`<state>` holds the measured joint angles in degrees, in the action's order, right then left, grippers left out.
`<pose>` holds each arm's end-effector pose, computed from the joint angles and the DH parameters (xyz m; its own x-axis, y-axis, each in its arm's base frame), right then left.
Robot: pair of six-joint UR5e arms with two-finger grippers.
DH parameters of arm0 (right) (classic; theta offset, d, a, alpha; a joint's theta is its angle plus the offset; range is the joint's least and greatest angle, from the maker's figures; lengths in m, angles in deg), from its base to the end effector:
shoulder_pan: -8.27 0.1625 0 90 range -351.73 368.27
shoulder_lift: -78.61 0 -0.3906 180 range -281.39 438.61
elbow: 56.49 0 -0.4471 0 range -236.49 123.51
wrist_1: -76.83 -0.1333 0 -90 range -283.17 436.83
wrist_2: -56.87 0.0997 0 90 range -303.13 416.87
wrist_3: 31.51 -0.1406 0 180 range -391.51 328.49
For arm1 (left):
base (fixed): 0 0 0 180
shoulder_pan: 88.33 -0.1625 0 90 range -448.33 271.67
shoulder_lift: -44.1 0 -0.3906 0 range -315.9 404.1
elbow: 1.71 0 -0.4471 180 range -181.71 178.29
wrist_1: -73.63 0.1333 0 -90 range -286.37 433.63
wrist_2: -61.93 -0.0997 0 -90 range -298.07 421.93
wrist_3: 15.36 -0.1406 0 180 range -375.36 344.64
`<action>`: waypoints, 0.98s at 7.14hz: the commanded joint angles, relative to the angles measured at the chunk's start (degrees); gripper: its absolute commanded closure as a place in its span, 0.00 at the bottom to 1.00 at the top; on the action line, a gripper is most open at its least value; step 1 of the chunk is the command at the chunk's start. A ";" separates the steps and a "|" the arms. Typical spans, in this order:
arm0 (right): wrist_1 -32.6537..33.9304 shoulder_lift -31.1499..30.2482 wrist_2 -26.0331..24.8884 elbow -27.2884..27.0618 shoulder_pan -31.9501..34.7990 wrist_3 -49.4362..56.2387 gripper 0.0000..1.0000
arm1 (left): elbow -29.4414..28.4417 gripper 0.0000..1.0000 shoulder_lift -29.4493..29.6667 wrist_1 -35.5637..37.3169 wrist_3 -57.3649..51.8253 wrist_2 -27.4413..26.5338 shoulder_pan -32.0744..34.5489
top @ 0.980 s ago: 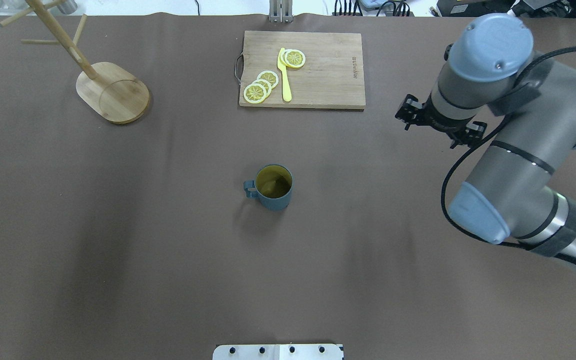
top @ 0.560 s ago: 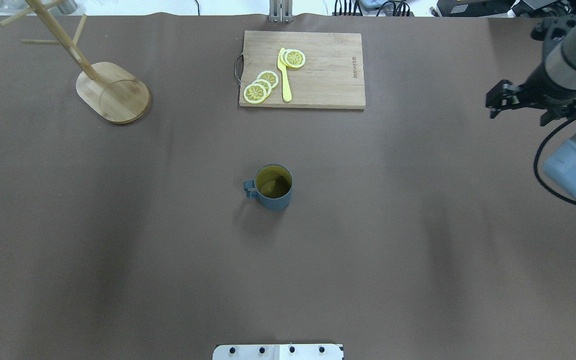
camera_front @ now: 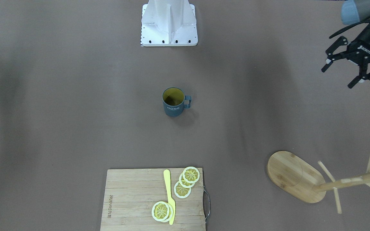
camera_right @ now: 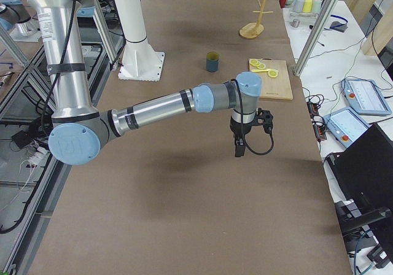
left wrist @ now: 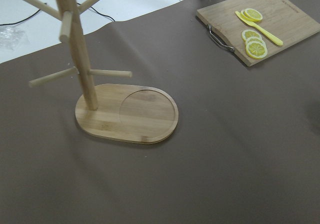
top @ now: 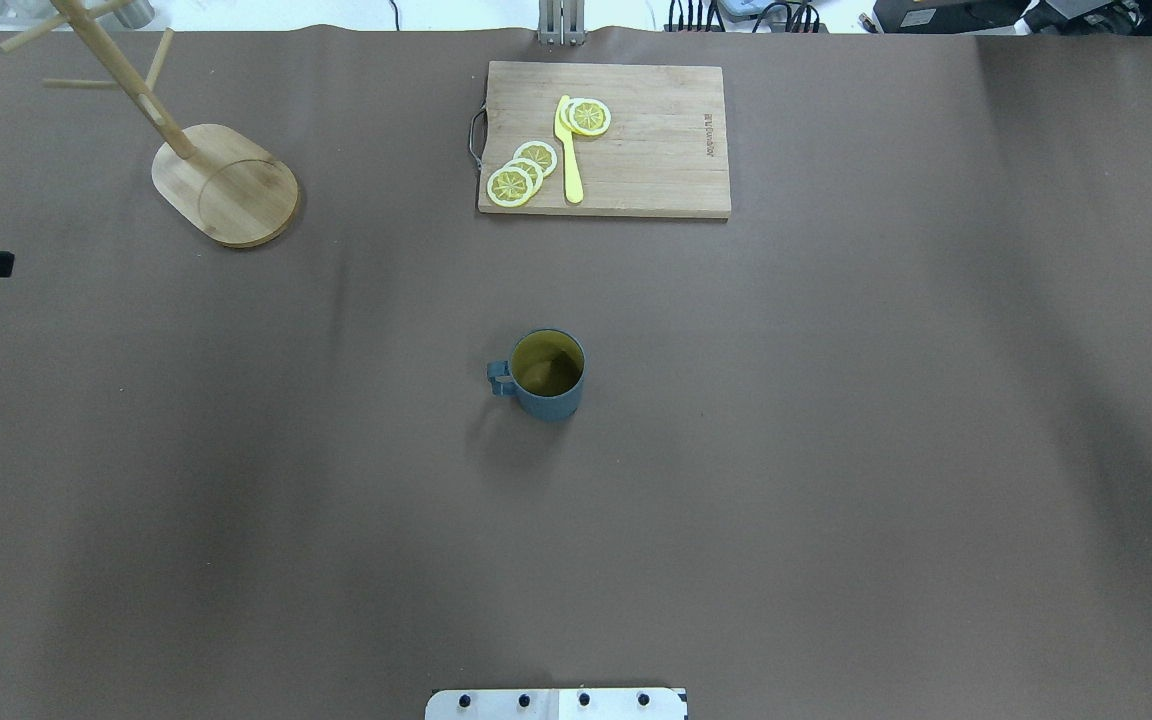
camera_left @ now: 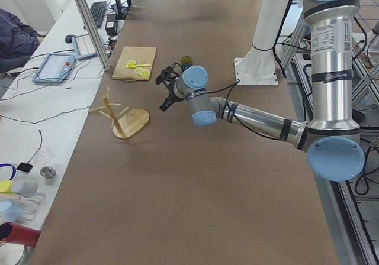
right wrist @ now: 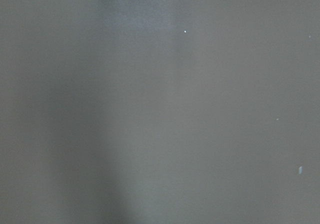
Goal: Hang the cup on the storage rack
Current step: 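Move the left gripper toward the blue mug's handle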
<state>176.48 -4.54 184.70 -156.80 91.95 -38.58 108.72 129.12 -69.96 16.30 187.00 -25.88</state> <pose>-0.0179 -0.5888 0.5155 0.7837 -0.0441 0.6195 0.0128 0.9984 0.0549 0.2033 -0.5032 0.3806 0.4933 0.5607 -0.6651 0.1098 0.7183 0.6870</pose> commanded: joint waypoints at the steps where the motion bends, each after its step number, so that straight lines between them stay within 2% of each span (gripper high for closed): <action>1: -0.07 -1.48 2.42 3.97 6.65 12.74 0.00 | 0.13 0.01 3.73 0.15 5.41 -11.20 -11.86; 3: -2.16 -7.61 5.04 4.24 9.65 14.54 0.00 | -0.13 0.01 5.58 0.41 7.79 -19.46 -20.13; 4: -7.92 -10.69 5.24 5.02 9.83 13.50 0.00 | -1.18 0.01 7.42 0.68 8.23 -22.90 -23.82; 6: -11.12 -11.16 4.63 5.56 9.75 6.30 0.00 | -4.25 0.01 11.20 0.68 10.43 -30.72 -30.68; 7: -13.84 -11.42 4.62 7.56 9.75 5.15 0.00 | -5.31 0.01 13.04 1.20 11.57 -31.89 -33.15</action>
<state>165.71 -15.51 189.46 -150.91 101.67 -31.37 104.90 139.87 -69.16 26.70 157.98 -55.46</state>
